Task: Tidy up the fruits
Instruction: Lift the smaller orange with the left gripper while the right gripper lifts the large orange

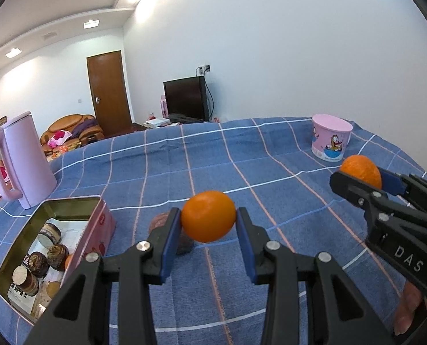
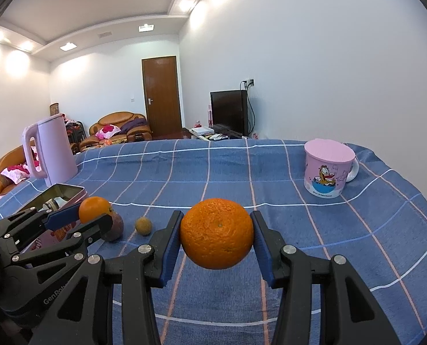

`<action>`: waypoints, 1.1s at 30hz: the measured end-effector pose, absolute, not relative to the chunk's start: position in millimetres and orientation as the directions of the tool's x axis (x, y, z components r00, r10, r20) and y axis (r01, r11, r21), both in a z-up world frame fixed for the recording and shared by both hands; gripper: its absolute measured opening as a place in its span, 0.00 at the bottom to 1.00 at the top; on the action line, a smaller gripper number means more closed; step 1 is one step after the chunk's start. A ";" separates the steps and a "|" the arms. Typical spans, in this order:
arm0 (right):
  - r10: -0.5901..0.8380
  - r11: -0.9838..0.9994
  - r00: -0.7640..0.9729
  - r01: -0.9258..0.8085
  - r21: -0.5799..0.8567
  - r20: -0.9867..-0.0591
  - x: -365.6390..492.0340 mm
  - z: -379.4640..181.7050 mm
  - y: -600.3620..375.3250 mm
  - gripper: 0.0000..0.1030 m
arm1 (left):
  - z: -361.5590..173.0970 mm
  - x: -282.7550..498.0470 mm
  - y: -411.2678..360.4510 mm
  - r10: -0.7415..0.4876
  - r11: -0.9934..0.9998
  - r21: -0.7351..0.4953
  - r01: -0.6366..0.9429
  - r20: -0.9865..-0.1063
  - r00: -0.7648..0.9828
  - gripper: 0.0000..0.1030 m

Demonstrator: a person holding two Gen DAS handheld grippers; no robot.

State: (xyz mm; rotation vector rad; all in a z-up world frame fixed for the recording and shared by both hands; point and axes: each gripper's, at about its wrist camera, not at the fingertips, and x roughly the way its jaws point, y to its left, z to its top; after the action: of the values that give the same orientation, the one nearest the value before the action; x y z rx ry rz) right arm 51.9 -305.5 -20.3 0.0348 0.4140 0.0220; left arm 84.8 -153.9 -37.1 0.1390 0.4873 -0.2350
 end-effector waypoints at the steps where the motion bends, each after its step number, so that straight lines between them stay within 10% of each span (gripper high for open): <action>1: 0.027 0.999 0.917 -0.014 0.036 -0.397 50.8 -20.3 -305.4 0.47 | -37.1 83.9 -153.9 -0.190 0.964 0.076 0.255 -0.475 0.859 0.39; 33: 0.009 1.000 0.950 -0.015 -0.016 -0.312 33.6 -11.6 -292.7 0.47 | -29.5 65.8 -144.3 -0.180 0.970 0.082 0.230 -0.397 0.900 0.39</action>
State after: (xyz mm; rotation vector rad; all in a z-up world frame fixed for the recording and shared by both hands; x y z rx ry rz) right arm 33.6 -292.7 -11.6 -0.0187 0.3175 0.0123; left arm 65.8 -144.3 -29.5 0.1279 0.3978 -0.2125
